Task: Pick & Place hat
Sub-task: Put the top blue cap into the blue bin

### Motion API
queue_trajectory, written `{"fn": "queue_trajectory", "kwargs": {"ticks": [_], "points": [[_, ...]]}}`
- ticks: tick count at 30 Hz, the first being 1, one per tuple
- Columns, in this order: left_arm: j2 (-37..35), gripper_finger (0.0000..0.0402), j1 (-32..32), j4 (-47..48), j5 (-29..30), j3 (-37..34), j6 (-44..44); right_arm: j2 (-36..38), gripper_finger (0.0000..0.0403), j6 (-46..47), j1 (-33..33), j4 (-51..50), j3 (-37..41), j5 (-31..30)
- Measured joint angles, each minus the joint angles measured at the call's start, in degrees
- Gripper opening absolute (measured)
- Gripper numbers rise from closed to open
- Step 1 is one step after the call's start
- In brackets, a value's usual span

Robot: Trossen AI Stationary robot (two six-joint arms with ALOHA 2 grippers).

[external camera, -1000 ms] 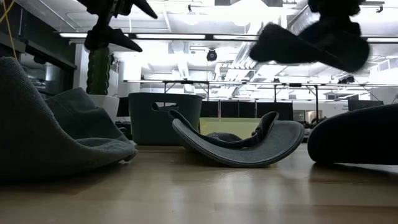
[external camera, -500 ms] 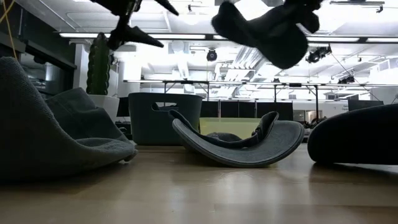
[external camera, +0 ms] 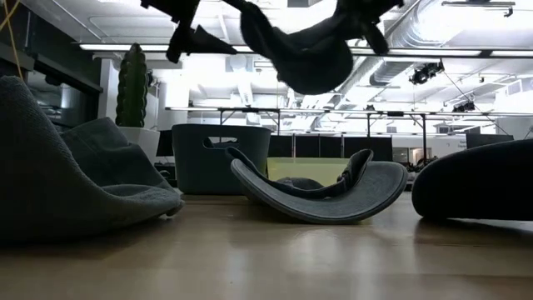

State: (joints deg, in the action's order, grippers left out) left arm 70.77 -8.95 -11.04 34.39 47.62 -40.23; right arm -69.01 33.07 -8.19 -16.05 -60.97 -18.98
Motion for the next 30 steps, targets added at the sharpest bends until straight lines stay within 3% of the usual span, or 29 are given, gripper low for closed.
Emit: {"fn": "queue_trajectory", "kwargs": {"ticks": [18,24,30], "points": [[3.9,0.0307,0.0,-15.8,6.2,0.0,18.8,-2.2,0.0025,2.1,-0.5,5.3,0.0,-1.3],[5.2,0.0307,0.0,-15.6,12.8,-0.1,19.8,-4.6,0.0025,2.7,-0.5,8.2,0.0,0.5],[5.5,0.0307,0.0,-16.6,13.2,0.0,20.4,-7.5,0.0025,3.0,-0.5,11.2,0.0,2.7]]}}
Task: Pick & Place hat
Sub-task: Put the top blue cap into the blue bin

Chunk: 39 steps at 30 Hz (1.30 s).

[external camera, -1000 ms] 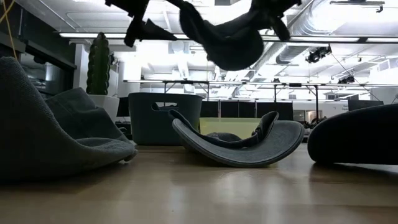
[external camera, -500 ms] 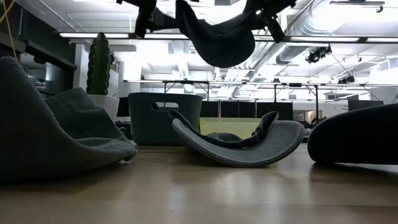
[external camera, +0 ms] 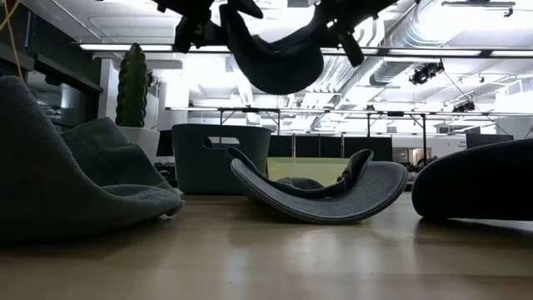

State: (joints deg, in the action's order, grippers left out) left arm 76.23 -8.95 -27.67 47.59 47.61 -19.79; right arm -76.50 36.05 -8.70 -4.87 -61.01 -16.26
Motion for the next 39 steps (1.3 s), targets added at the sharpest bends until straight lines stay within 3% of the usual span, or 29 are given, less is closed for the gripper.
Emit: {"fn": "queue_trajectory", "kwargs": {"ticks": [17,31,39], "points": [[0.0,0.0307,0.0,0.3,6.5,0.0,-1.5,-0.9,0.0025,-3.6,3.4,5.9,0.0,2.8],[-0.1,0.0307,0.0,0.6,5.6,0.0,-7.9,-0.9,0.0025,-7.7,6.0,11.4,0.0,5.7],[-0.1,0.0307,-0.1,0.8,5.2,0.0,-9.4,-0.8,0.0025,-10.4,8.1,12.9,0.0,4.2]]}}
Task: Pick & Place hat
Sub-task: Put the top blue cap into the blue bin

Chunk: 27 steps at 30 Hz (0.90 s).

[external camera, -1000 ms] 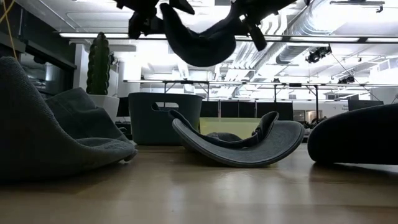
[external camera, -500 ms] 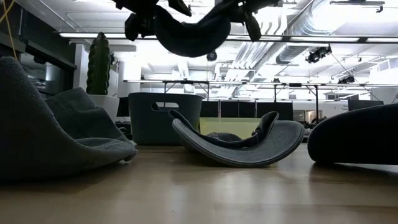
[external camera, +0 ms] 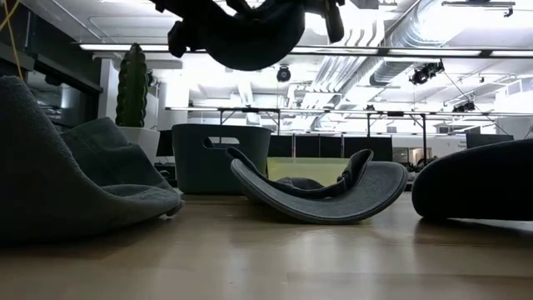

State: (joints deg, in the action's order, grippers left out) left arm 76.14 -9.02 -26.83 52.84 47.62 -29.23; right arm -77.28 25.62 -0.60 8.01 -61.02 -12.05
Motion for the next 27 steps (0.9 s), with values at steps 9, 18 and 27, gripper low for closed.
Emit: {"fn": "queue_trajectory", "kwargs": {"ticks": [9,18,27], "points": [[0.0,0.0307,0.0,-0.2,-4.2,0.0,-2.3,0.8,0.0025,-0.1,0.8,-2.0,-0.2,-1.1],[0.0,0.0244,0.1,0.0,-7.2,0.0,-5.8,0.8,0.0025,1.3,0.6,-2.4,-0.2,0.3],[0.0,0.0037,0.1,0.8,-7.3,-0.1,-8.6,0.9,0.0025,1.3,0.6,-3.2,-0.2,0.4]]}}
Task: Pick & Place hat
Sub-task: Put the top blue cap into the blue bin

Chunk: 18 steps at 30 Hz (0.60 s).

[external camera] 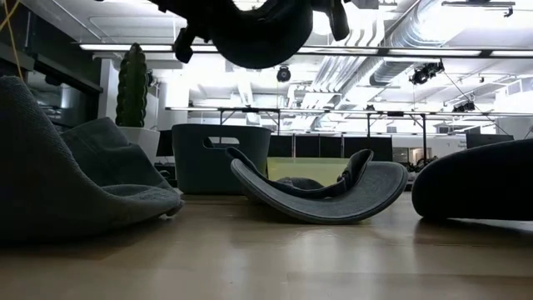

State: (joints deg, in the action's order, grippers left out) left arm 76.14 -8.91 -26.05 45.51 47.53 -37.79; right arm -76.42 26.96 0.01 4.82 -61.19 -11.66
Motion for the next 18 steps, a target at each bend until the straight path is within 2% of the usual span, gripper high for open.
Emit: {"fn": "queue_trajectory", "kwargs": {"ticks": [2,9,18], "points": [[0.0,0.0013,0.0,0.8,0.0,0.0,-0.7,0.0,0.0025,0.0,0.0,-0.1,0.0,0.0],[0.0,0.0002,-0.1,2.3,-1.3,0.0,-2.0,0.0,0.0028,0.0,0.0,-2.3,0.0,-0.4],[0.0,0.0,-0.1,2.0,-1.6,0.0,-2.7,1.1,0.0104,-1.8,-0.3,-3.4,0.0,0.3]]}}
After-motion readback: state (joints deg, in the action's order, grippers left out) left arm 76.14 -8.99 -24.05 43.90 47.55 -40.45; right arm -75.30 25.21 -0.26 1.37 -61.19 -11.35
